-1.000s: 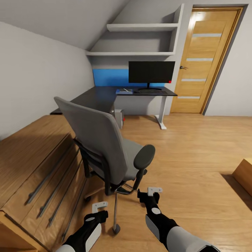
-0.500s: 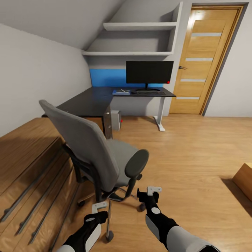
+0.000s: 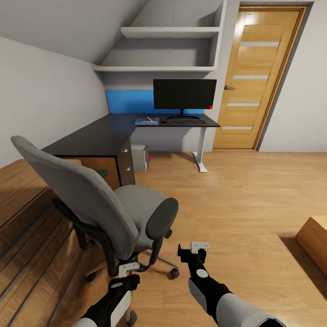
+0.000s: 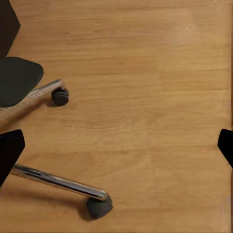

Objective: In the bedroom, organize the workspace by keeping the computer under the desk, ensuring the monitor is on the desk, placing the keyboard on the desk next to the monitor, placing the mouse on the desk next to the keyboard, moving the folder from the swivel chair onto the desk next to the mouse, stacking the notebook on top of the folder with the pen on top of the notebook, and positioning the swivel chair next to the desk.

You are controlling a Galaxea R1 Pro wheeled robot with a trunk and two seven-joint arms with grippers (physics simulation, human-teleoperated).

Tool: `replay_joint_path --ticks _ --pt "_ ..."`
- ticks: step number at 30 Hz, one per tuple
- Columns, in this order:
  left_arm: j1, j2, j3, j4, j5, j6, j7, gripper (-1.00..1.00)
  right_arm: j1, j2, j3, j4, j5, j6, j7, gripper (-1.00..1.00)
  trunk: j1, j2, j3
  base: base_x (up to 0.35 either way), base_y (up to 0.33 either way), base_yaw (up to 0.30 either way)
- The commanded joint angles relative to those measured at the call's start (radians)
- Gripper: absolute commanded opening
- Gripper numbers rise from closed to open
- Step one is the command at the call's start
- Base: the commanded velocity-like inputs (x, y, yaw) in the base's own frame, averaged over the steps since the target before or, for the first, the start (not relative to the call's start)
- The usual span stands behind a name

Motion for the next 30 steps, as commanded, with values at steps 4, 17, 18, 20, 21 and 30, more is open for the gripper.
replay_joint_path --ticks 4,17,18,20,21,30 --pt "0.000 0.000 -0.012 -0.003 0.008 0.004 0.007 1.00 -0.001 0.000 0.008 0.001 -0.009 -0.004 -0.005 1.00 0.000 0.000 -0.001 0.122 -0.209 -0.001" --pt "0.000 0.000 -0.014 0.020 0.008 -0.050 0.007 1.00 -0.001 0.000 0.009 0.001 -0.009 -0.004 -0.005 1.00 0.000 0.000 -0.001 0.006 -0.150 0.000" --pt "0.000 0.000 -0.014 0.020 0.008 -0.050 0.007 1.00 -0.001 0.000 0.008 0.001 -0.009 -0.004 -0.005 1.00 0.000 0.000 -0.001 0.000 -0.202 0.000" --pt "0.000 0.000 -0.014 0.020 0.008 -0.051 0.007 1.00 -0.001 0.000 0.009 0.001 -0.009 -0.004 -0.005 1.00 0.000 0.000 -0.001 0.000 -0.203 0.000" --pt "0.000 0.000 -0.014 0.020 0.008 -0.051 0.007 1.00 -0.001 0.000 0.009 0.001 -0.009 -0.004 -0.005 1.00 0.000 0.000 -0.001 0.000 -0.203 0.000" --pt "0.000 0.000 -0.013 0.021 0.008 -0.051 0.007 1.00 -0.001 0.000 0.009 0.001 -0.009 -0.004 -0.005 1.00 0.000 0.000 -0.001 0.000 -0.204 0.000"
